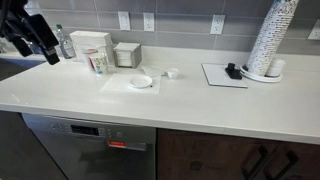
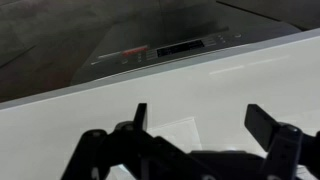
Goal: Move the white plate to the right
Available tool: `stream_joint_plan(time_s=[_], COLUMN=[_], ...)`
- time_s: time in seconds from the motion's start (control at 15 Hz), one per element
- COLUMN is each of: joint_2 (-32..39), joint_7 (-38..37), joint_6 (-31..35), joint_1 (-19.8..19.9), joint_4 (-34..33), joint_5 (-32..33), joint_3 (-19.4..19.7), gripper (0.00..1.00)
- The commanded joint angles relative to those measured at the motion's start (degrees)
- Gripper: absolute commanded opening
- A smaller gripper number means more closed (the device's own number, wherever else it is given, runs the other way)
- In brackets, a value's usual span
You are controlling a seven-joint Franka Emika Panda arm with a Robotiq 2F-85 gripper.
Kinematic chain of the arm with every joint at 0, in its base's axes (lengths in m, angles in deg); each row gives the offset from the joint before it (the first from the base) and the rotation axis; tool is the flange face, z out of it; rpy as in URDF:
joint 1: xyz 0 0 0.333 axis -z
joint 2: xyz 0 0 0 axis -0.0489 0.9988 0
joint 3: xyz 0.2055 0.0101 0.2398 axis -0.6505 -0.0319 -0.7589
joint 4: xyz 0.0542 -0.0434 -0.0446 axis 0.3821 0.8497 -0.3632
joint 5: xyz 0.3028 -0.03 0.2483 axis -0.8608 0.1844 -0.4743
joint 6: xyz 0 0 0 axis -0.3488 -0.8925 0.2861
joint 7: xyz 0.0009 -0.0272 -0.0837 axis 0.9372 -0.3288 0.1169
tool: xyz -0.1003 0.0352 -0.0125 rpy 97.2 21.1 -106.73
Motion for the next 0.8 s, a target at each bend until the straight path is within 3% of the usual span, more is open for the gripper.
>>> stream_joint_plan(time_s=[0.0,0.53,0.73], joint_2=[0.04,0.04,7.19], joint_7=[0.03,0.03,-8.3], joint_6=[-0.16,-0.16,7.72], joint_1=[0.06,0.06,2.53], joint_4=[-0.14,-0.14,-2.54], joint_5=[-0.08,-0.08,2.64], joint_3=[-0.08,-0.08,-5.06], gripper=[1.0,1.0,1.0])
